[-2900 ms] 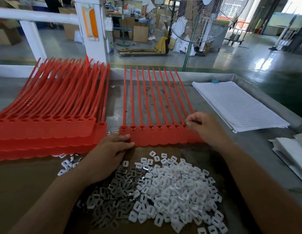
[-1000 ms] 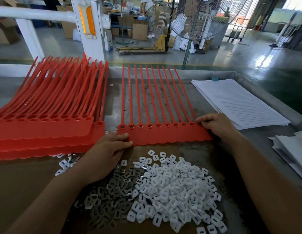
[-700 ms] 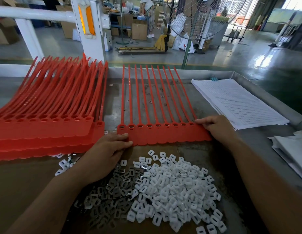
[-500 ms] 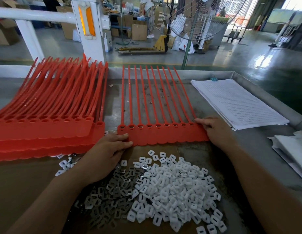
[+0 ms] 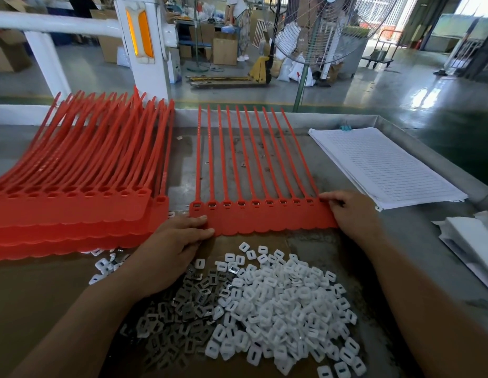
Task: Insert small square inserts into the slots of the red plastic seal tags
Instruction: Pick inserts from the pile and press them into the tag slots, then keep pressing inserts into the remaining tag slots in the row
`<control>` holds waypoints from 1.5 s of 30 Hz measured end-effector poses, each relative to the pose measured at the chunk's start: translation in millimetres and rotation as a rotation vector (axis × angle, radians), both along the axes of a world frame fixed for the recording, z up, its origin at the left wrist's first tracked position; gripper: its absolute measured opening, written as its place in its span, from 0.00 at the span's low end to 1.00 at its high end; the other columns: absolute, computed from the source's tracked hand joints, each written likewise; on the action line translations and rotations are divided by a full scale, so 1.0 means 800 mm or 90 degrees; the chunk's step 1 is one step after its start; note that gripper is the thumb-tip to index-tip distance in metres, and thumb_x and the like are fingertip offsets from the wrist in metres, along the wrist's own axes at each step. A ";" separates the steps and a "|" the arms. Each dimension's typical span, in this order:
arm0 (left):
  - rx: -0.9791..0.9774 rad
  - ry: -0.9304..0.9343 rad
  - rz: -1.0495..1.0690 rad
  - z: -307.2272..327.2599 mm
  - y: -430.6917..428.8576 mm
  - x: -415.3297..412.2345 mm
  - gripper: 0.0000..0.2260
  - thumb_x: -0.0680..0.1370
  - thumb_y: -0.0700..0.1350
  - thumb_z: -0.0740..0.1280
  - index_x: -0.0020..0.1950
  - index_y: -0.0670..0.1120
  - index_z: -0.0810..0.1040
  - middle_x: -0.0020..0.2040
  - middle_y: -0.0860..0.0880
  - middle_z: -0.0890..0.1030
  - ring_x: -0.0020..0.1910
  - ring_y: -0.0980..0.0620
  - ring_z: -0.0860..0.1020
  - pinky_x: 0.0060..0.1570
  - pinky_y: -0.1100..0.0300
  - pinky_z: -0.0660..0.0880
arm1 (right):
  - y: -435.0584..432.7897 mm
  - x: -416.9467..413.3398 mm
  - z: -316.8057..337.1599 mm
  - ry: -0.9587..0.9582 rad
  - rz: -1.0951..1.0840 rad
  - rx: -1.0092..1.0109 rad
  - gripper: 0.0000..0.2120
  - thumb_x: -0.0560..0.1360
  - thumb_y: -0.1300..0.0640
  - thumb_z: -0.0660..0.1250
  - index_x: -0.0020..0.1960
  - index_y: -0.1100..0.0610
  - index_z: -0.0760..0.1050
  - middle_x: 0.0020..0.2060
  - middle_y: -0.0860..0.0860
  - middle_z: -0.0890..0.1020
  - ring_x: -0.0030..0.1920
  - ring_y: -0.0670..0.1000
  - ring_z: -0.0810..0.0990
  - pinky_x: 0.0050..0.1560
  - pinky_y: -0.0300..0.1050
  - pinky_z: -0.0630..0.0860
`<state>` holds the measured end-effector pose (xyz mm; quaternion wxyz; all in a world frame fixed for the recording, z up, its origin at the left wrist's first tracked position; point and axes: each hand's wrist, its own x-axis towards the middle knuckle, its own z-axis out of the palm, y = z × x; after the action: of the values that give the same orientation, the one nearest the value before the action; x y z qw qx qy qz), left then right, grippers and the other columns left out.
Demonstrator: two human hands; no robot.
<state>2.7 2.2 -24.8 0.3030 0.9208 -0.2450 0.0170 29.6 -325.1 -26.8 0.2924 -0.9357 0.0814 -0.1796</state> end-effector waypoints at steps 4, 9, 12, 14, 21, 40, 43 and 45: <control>0.001 -0.002 0.001 0.000 0.000 0.000 0.17 0.79 0.41 0.59 0.65 0.54 0.71 0.69 0.59 0.64 0.68 0.63 0.56 0.66 0.69 0.48 | 0.006 -0.002 0.006 -0.035 -0.025 0.018 0.11 0.75 0.64 0.63 0.55 0.58 0.80 0.54 0.55 0.81 0.54 0.51 0.77 0.53 0.34 0.65; -0.007 -0.009 -0.005 -0.002 0.000 0.002 0.16 0.79 0.40 0.59 0.65 0.54 0.72 0.69 0.59 0.64 0.65 0.66 0.56 0.64 0.71 0.47 | 0.030 -0.012 0.040 -0.099 0.024 0.074 0.09 0.73 0.64 0.66 0.50 0.57 0.82 0.44 0.47 0.82 0.41 0.36 0.76 0.43 0.19 0.63; -0.003 -0.015 -0.004 -0.003 0.000 0.003 0.16 0.78 0.40 0.59 0.65 0.53 0.72 0.69 0.59 0.64 0.64 0.67 0.55 0.64 0.72 0.47 | 0.067 -0.027 0.060 -0.010 0.180 0.068 0.07 0.72 0.63 0.68 0.48 0.56 0.82 0.38 0.40 0.79 0.37 0.32 0.75 0.44 0.23 0.67; 0.003 -0.018 -0.005 -0.004 0.000 0.004 0.17 0.78 0.40 0.59 0.65 0.53 0.72 0.69 0.58 0.64 0.64 0.67 0.55 0.65 0.71 0.48 | 0.093 -0.040 0.068 0.081 0.298 0.007 0.07 0.73 0.59 0.68 0.50 0.54 0.81 0.39 0.38 0.78 0.40 0.33 0.75 0.45 0.27 0.69; 0.009 -0.021 -0.004 -0.003 0.000 0.003 0.17 0.79 0.40 0.59 0.65 0.53 0.72 0.70 0.58 0.64 0.66 0.65 0.56 0.59 0.79 0.44 | 0.157 -0.063 0.064 0.172 0.451 -0.132 0.09 0.73 0.55 0.68 0.52 0.52 0.80 0.42 0.41 0.78 0.39 0.37 0.73 0.42 0.28 0.68; 0.026 -0.013 -0.002 -0.002 0.002 0.005 0.17 0.79 0.41 0.58 0.66 0.54 0.70 0.70 0.59 0.63 0.69 0.61 0.56 0.64 0.71 0.47 | 0.157 -0.063 0.051 0.231 0.369 -0.139 0.08 0.71 0.58 0.70 0.49 0.51 0.81 0.47 0.45 0.81 0.46 0.43 0.76 0.50 0.40 0.74; 0.030 -0.017 -0.002 -0.003 0.003 0.005 0.17 0.79 0.41 0.58 0.66 0.54 0.70 0.70 0.59 0.63 0.69 0.61 0.56 0.64 0.72 0.46 | 0.156 -0.064 0.048 0.229 0.374 -0.131 0.08 0.71 0.58 0.70 0.50 0.52 0.79 0.46 0.45 0.80 0.43 0.41 0.74 0.46 0.35 0.71; 0.028 -0.017 -0.001 -0.003 0.004 0.005 0.17 0.79 0.41 0.58 0.66 0.54 0.71 0.70 0.59 0.63 0.69 0.61 0.56 0.64 0.72 0.46 | 0.156 -0.063 0.047 0.234 0.381 -0.124 0.08 0.71 0.59 0.70 0.51 0.53 0.79 0.44 0.44 0.79 0.43 0.40 0.73 0.43 0.33 0.68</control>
<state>6.6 5.1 -27.6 0.2797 0.9267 -0.2499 0.0237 -20.5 -200.2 10.6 0.2222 -0.9582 -0.1620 0.0786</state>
